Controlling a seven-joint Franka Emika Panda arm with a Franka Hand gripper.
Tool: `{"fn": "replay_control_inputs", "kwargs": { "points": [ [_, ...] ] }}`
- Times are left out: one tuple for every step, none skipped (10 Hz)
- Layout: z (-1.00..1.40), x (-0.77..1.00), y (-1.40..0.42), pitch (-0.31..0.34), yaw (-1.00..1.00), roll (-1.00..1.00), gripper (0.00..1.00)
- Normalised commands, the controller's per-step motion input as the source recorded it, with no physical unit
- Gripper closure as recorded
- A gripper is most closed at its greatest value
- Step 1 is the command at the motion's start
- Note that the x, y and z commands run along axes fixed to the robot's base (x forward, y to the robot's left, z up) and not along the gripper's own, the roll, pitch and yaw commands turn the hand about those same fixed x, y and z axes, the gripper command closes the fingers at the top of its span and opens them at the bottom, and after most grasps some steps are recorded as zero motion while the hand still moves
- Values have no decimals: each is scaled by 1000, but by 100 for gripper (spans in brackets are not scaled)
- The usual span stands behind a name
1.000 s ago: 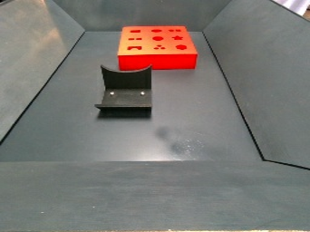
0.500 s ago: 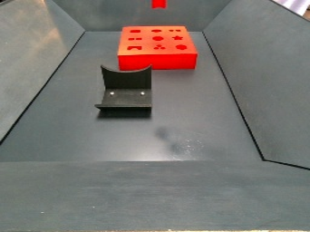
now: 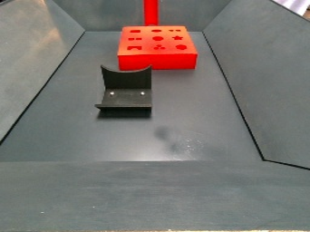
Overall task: Pick up the arch object. Move up. Place the arch object on the fixture. Regrasp the arch object. Rotate the arch object. Move to above the board. Insert the arch object.
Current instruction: Insert the arch object.
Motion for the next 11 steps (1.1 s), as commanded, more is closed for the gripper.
{"fn": "replay_control_inputs", "kwargs": {
  "points": [
    [-589,289,129,-23,0,97,100],
    [-520,203,149,-37,0,73,100],
    [-457,243,157,-64,6,30,100],
    [-286,260,134,-46,14,0,100],
    [-11,374,60,11,123,0,100],
    [0,420,51,57,203,29,100],
    [-91,397,83,23,243,84,100],
    [-100,523,71,34,189,83,100],
    [-83,317,131,57,117,103,100],
    [-89,163,157,27,40,36,100],
    [-123,6,146,7,0,6,100]
  ]
}}
